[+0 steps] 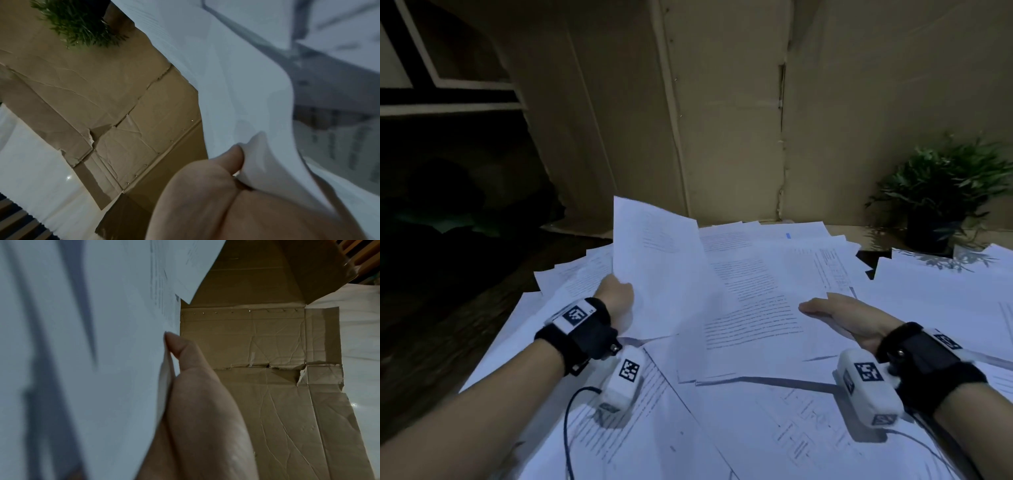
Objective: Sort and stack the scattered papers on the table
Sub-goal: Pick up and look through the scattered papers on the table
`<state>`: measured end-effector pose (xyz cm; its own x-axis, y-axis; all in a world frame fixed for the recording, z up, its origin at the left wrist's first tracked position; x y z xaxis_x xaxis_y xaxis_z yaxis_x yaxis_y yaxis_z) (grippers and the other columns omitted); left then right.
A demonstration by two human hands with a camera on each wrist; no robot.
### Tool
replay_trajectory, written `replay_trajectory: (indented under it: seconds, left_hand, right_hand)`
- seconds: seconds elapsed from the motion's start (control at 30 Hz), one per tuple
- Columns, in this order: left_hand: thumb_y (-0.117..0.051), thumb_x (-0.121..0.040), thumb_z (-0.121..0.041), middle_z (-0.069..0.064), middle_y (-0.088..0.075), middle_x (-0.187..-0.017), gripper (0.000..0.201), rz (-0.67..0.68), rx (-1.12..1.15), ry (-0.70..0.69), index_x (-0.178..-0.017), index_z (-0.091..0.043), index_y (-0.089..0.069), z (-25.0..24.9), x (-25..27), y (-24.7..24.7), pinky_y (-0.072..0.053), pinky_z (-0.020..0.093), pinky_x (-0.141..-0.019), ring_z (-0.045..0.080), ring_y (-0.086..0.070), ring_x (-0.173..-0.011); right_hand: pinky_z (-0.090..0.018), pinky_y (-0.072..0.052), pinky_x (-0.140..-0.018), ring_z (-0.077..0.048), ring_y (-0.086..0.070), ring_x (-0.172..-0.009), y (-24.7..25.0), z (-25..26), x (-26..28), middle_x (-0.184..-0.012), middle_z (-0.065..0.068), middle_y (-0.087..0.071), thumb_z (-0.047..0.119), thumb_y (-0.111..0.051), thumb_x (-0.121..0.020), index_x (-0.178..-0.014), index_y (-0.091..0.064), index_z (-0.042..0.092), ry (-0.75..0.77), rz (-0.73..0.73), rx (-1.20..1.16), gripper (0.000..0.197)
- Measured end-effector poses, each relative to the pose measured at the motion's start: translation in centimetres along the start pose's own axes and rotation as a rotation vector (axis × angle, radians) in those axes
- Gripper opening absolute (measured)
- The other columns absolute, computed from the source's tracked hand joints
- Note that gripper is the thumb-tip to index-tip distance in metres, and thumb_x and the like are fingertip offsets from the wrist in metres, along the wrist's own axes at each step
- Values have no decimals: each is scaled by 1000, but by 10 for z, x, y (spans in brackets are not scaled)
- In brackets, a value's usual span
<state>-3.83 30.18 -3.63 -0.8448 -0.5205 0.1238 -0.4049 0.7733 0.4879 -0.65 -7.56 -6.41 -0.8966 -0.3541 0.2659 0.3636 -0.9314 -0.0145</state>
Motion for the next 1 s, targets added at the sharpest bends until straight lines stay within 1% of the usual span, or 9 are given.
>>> replay_trajectory:
  seconds: [0.07,0.23,0.33,0.47,0.57,0.63,0.7,0.83,1.0]
  left_hand:
    - [-43,-97,0,26,-58,-124,25,55,-2,26,-119,8,-53,12,-1,4,-46,41,-93,39,-58,-106]
    - [-38,-100,5,13,-60,-106,25,117,61,-37,-116,-4,-55,11,25,0,-48,29,-75,32,-58,-92]
    - [-37,-103,0,1,-59,-100,26,198,51,-81,-116,-16,-53,4,37,-8,-50,20,-64,17,-58,-82]
    - [-53,-94,-34,9,-64,-123,42,447,-162,-99,-129,-12,-51,0,46,-36,-47,42,-102,29,-62,-110]
    - [-53,-98,-41,4,-56,-120,45,510,-318,-115,-133,-16,-41,-14,60,-53,-43,30,-87,21,-55,-95]
    - [-47,-102,-35,6,-47,-141,55,506,-325,-149,-149,-11,-32,-25,68,-60,-41,27,-86,19,-55,-106]
    - [-43,-104,-34,6,-56,-131,52,503,-308,-191,-149,-10,-34,-29,69,-56,-44,25,-81,20,-58,-111]
    - [-49,-101,-37,11,-59,-123,47,408,-271,-154,-142,-14,-40,-18,54,-14,-47,29,-72,28,-61,-108]
    - [-58,-97,-36,14,-61,-125,46,352,-66,-80,-136,-16,-47,3,46,30,-48,32,-88,25,-63,-106]
  right_hand:
    - [-14,-40,-99,-7,-60,-108,1,1,-1,-106,0,-70,1,-56,-97,-100,-62,-9,5,-36,89,12]
    - [-7,-45,-62,-14,-57,-83,-1,2,2,-70,4,-71,0,-51,-99,-77,-58,1,-7,-101,122,23]
    - [-8,-44,-75,-5,-61,-80,-6,6,9,-89,9,-74,1,-52,-99,-82,-62,9,-15,-88,80,21]
    - [-11,-49,-78,-1,-64,-100,-13,8,14,-107,12,-71,28,-54,-100,-123,-63,14,-100,-17,-42,28]
    - [-21,-59,-59,-10,-74,-85,-12,7,12,-98,6,-78,39,-60,-97,-119,-63,25,-99,24,-138,27]
    - [-28,-61,-79,-17,-74,-97,-11,5,9,-110,1,-76,38,-83,-77,-131,-60,18,-55,85,-17,62]
    - [-39,-56,-96,-25,-68,-113,-8,0,6,-124,-5,-71,32,-91,-64,-140,-53,10,-48,85,77,88]
    - [-30,-62,-71,-26,-74,-98,-7,13,14,-112,-9,-75,7,-63,-90,-126,-61,8,41,65,18,36]
    - [-46,-62,-73,-43,-70,-100,-6,45,27,-119,-20,-71,8,-57,-87,-131,-59,9,172,67,-16,44]
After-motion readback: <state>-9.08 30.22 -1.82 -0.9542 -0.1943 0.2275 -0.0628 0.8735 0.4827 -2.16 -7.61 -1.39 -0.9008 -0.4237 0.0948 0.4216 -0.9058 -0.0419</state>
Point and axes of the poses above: each hand's wrist, its own x-axis away from the middle knuckle, its own y-axis out of the back of the hand, z = x × y, the point moved 5 cm from there along -x, towards the middle knuckle
